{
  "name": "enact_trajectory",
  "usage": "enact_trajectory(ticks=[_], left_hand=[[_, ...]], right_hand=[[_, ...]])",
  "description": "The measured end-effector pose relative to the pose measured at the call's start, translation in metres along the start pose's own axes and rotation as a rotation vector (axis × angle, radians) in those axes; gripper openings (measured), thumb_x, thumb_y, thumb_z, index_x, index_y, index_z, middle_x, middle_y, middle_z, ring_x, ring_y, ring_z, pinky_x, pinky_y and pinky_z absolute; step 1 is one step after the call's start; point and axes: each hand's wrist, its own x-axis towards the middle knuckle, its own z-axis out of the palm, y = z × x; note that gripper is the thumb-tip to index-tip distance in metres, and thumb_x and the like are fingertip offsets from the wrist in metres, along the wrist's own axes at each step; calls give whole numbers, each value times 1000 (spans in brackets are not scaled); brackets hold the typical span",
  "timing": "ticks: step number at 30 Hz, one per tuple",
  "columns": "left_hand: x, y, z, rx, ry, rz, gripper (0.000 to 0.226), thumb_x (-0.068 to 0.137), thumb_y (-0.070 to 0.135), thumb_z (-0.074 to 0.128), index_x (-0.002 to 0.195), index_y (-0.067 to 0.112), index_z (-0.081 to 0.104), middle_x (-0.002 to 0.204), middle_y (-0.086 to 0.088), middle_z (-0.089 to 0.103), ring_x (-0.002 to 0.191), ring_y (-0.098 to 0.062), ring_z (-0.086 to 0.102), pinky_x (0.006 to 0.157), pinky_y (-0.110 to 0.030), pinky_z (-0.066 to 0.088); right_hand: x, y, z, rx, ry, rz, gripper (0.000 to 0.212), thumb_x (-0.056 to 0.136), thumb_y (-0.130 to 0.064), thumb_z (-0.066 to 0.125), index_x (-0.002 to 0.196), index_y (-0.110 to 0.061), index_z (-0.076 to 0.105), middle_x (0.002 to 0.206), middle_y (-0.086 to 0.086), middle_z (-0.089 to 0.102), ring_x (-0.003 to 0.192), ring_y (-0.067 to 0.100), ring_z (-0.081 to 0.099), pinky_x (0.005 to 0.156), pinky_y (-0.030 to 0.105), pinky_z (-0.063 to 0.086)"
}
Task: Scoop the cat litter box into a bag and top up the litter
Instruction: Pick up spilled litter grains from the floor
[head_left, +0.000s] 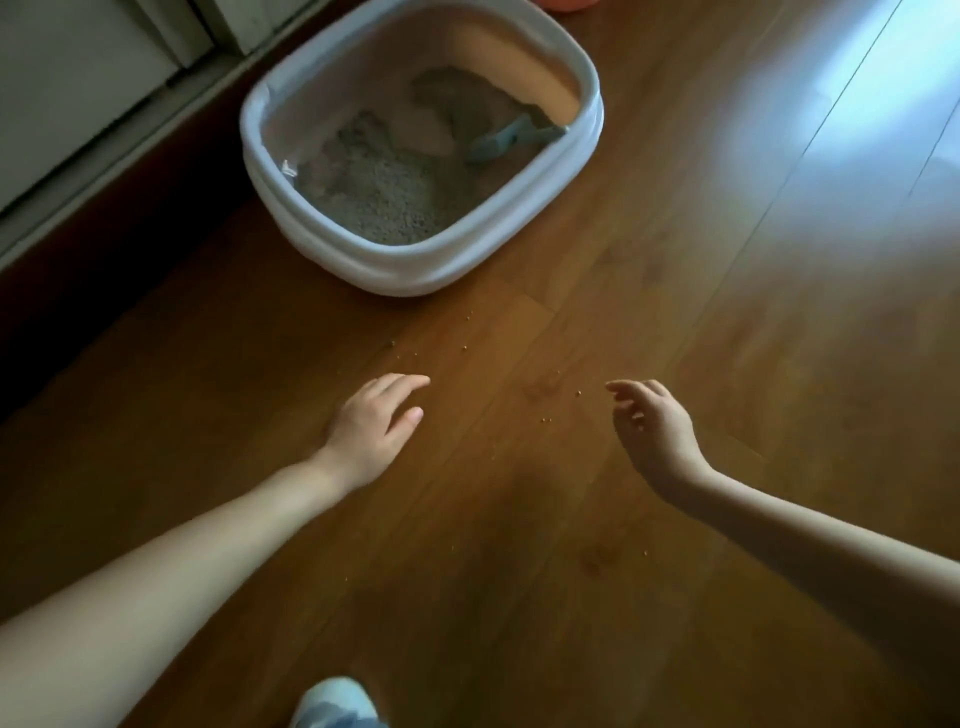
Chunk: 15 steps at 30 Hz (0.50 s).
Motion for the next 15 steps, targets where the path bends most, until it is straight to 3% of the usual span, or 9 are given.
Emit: enact_trajectory(ticks=[3, 7, 10, 15], left_hand=[[33, -19, 21, 27, 43, 134, 40, 89, 23, 51, 125, 8, 58, 123, -10, 61, 116, -26, 56, 95, -28, 38], [62, -48, 35, 49, 163, 183, 39, 83, 3, 67, 120, 7, 60, 116, -9, 63, 109, -24, 59, 92, -26, 41], [77, -61, 34, 62, 233, 231, 37, 78, -2, 70, 114, 6, 63, 109, -9, 65, 103, -22, 60, 88, -24, 41], [98, -63, 31, 68, 268, 270, 27, 79, -2, 68, 105, 5, 66, 100, -9, 65, 96, -24, 60, 84, -29, 44]], right_hand=[[33, 19, 6, -172, -161, -120, 25, 88, -6, 57, 112, -10, 64, 98, -3, 54, 78, 10, 54, 74, 20, 43], [59, 37, 15, -286, -314, -149, 23, 88, -13, 59, 111, -14, 60, 97, -3, 51, 74, 9, 54, 69, 20, 46], [69, 36, 24, -353, -312, -204, 14, 88, -18, 60, 101, -12, 60, 96, 0, 50, 75, 18, 55, 70, 29, 50], [69, 23, 30, -390, -315, -241, 11, 88, -23, 61, 96, -14, 61, 94, -2, 51, 76, 17, 55, 71, 33, 51]])
